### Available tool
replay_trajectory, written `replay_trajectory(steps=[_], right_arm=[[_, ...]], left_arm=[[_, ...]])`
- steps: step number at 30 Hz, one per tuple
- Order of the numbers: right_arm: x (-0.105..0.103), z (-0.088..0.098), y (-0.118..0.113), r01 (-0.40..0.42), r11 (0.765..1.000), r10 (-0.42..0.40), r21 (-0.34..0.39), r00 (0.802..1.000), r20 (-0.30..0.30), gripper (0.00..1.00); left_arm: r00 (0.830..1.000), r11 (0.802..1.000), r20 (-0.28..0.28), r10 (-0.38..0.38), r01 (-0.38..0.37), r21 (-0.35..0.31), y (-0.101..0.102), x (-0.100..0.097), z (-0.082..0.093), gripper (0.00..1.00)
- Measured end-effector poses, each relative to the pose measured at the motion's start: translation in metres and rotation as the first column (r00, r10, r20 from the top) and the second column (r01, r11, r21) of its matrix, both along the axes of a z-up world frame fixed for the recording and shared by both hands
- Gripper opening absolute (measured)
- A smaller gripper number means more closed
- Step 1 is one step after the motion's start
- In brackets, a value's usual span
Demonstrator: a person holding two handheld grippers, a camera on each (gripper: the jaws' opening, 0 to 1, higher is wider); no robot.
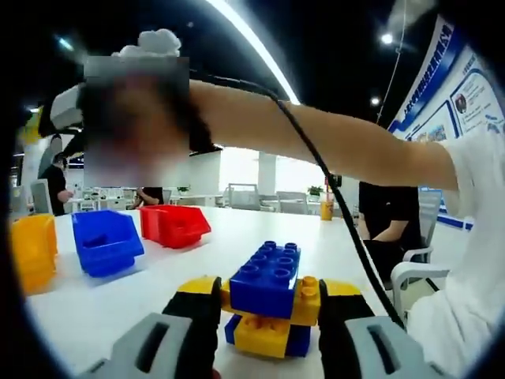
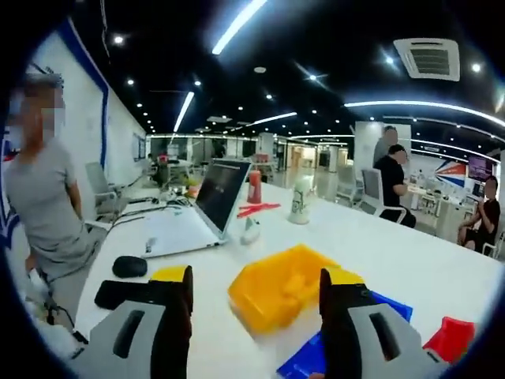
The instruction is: Take apart the toy blocks one by one and place each separated block into its matching bin, sorting the blocks by their type until all the connected pieces are disassembled and separated into the correct bins
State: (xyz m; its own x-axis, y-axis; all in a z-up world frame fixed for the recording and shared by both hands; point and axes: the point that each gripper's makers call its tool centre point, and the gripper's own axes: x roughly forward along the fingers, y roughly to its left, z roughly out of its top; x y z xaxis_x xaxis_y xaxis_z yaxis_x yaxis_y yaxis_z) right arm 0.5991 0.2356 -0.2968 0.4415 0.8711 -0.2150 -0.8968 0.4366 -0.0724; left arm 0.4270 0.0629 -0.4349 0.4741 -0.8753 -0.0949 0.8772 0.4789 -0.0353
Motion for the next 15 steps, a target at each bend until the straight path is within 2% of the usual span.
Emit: replay_trajectory(steps=[4, 7, 9, 11, 13, 15], right_arm=[[-0.043, 0.009, -0.021, -0.082, 0.996, 0.083, 0.038, 0.997, -0.007, 0.65], [-0.074, 0.015, -0.037, -0.141, 0.988, 0.141, 0.063, 0.990, 0.011, 0.66], [-0.087, 0.017, -0.049, -0.157, 0.984, 0.157, 0.078, 0.988, 0.009, 0.66], [-0.093, 0.019, -0.057, -0.156, 0.983, 0.156, 0.092, 0.988, 0.012, 0.66], [-0.104, 0.025, -0.075, -0.153, 0.978, 0.152, 0.143, 0.988, 0.022, 0.66], [-0.113, 0.024, -0.090, -0.157, 0.978, 0.148, 0.138, 0.986, 0.072, 0.66]], left_arm=[[1.000, 1.000, -0.001, -0.008, 0.008, 0.004, -0.001, -0.001, -0.001, 0.51], [1.000, 1.000, 0.000, -0.009, 0.009, 0.010, -0.001, -0.002, -0.002, 0.51], [1.000, 1.000, 0.002, -0.008, 0.008, 0.013, -0.006, -0.005, -0.003, 0.51], [1.000, 1.000, 0.003, -0.009, 0.009, 0.012, -0.002, -0.002, -0.002, 0.51], [1.000, 1.000, 0.001, -0.015, 0.015, 0.013, 0.000, -0.002, -0.002, 0.51], [1.000, 1.000, -0.003, -0.017, 0.017, 0.015, 0.001, -0.001, -0.002, 0.51]])
